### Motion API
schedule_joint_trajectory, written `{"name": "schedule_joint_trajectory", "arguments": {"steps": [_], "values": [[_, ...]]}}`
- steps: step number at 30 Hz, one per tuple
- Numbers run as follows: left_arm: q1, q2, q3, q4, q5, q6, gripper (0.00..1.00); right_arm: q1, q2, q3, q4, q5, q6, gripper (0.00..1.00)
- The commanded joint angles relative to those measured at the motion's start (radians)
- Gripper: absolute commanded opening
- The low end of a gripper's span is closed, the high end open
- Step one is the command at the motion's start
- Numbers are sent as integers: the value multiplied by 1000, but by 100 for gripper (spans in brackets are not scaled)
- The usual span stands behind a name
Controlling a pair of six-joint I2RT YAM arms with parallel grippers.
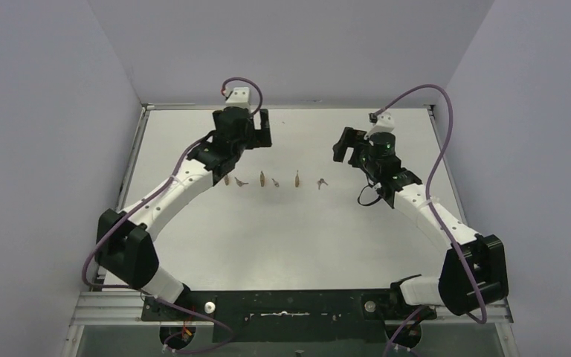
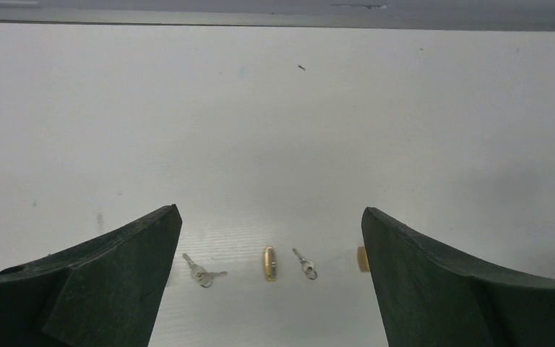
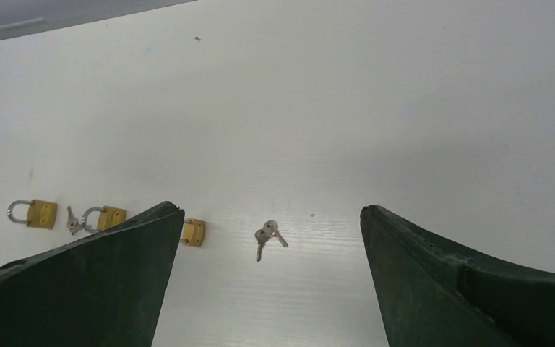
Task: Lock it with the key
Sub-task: Reset both arms
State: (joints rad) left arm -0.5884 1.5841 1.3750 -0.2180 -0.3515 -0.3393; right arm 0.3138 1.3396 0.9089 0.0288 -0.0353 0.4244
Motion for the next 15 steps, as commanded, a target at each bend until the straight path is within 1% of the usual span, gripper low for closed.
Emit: {"name": "schedule_joint_trajectory", "arguments": {"steps": [1, 4, 7, 11, 13, 15], "values": [[96, -172, -137, 148, 39, 41, 95, -10, -65, 80, -127, 217, -41, 100], [167, -266, -227, 153, 23, 70, 96, -11, -99, 99, -192, 347, -34, 100], [253, -352, -342, 187, 41, 74, 96, -11, -145, 86, -204, 437, -41, 100], [369, -425, -429, 203, 115, 38, 96, -12, -185, 60, -201, 467, -40, 100], [379, -445, -445, 203, 111, 45, 96, -12, -190, 55, -197, 468, -50, 100], [380, -454, -458, 243, 117, 52, 96, -12, -183, 61, -207, 468, -56, 100]]}}
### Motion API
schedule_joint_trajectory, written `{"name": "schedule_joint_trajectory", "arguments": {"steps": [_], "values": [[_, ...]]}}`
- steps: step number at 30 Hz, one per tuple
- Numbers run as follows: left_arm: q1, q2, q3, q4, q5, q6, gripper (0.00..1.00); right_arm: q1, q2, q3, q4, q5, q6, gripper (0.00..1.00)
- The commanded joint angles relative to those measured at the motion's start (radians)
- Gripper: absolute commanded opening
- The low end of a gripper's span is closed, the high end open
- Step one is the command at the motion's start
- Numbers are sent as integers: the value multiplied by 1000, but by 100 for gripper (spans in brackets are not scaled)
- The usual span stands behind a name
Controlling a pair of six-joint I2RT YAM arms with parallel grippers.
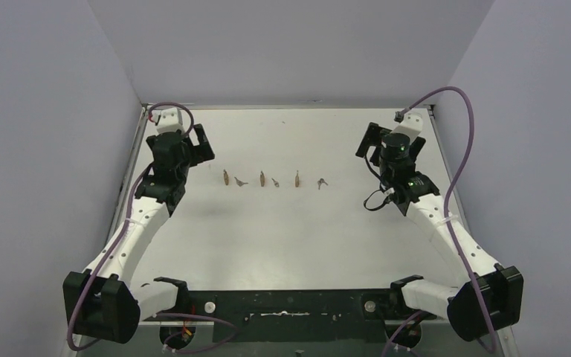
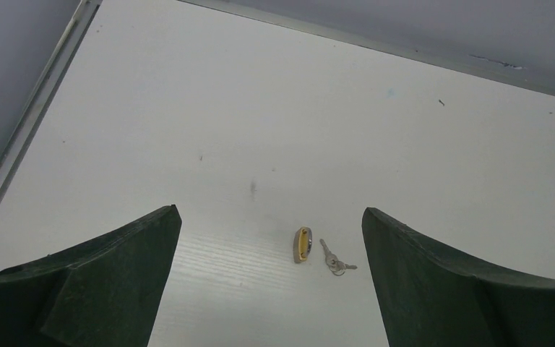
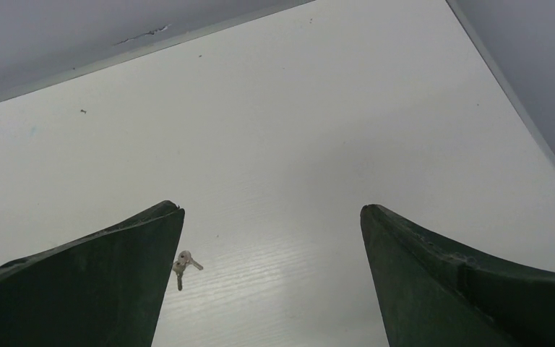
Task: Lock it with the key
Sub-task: Reset both arms
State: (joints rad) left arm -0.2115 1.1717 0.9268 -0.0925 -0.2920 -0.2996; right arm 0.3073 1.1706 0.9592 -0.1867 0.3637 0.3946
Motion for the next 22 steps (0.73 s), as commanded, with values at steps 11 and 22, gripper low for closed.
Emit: {"name": "schedule_joint_trajectory", "arguments": {"steps": [11, 22], "values": [[3, -50, -1, 111, 59, 19, 97, -5, -55, -23, 35, 69, -48, 100], [3, -68, -2, 112, 51, 18, 97, -4, -108, -65, 76, 28, -103, 100]]}}
